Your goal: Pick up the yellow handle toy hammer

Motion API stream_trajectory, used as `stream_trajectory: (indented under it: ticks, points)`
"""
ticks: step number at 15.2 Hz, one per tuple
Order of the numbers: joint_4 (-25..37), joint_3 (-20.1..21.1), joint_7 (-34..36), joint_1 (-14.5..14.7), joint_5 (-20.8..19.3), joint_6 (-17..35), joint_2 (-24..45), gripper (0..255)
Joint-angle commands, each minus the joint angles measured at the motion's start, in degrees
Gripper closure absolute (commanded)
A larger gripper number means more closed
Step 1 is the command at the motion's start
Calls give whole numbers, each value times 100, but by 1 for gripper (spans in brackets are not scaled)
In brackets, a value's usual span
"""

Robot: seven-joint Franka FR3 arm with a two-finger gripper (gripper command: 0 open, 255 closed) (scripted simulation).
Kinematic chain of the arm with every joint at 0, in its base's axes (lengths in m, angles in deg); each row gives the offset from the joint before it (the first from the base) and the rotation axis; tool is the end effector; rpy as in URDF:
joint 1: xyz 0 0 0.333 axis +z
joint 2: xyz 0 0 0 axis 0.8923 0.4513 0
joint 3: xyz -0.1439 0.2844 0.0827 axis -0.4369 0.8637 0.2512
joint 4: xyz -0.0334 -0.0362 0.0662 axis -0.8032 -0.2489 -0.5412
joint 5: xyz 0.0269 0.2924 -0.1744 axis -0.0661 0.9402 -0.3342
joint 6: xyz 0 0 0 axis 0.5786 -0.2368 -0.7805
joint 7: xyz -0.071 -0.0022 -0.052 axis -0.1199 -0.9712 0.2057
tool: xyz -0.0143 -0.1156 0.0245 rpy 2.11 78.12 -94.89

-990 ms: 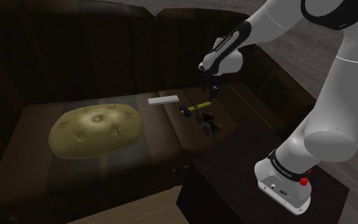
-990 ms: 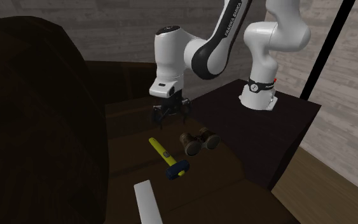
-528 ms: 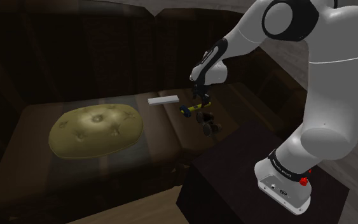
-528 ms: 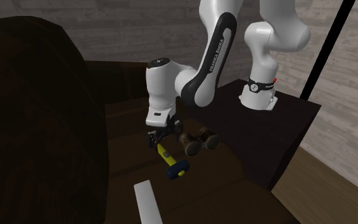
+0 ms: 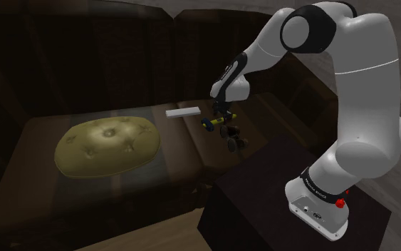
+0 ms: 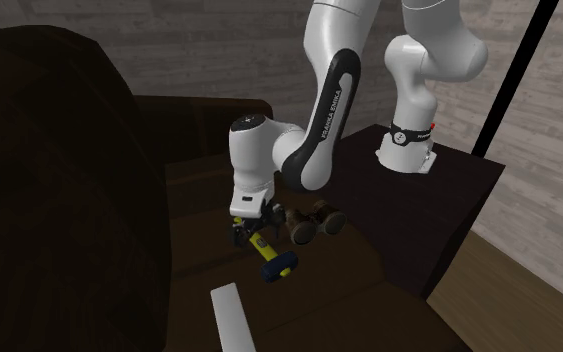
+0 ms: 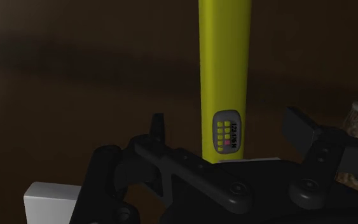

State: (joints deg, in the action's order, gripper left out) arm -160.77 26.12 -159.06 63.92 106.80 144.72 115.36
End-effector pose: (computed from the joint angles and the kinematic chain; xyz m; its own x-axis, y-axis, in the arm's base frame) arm 0.5439 -0.0797 0.1315 0.1079 0.9938 0.0271 0.9941 -0.1075 -0.0149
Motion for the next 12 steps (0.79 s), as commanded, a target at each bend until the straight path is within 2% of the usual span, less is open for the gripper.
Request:
stream_trajectory:
  ticks: [1, 2, 12]
  points:
    - [16, 17, -25, -27, 13, 36, 47, 0]
    - [25, 14, -23, -26, 10, 27, 47, 255]
    - [-19, -6, -11, -8, -3, -8, -30, 255]
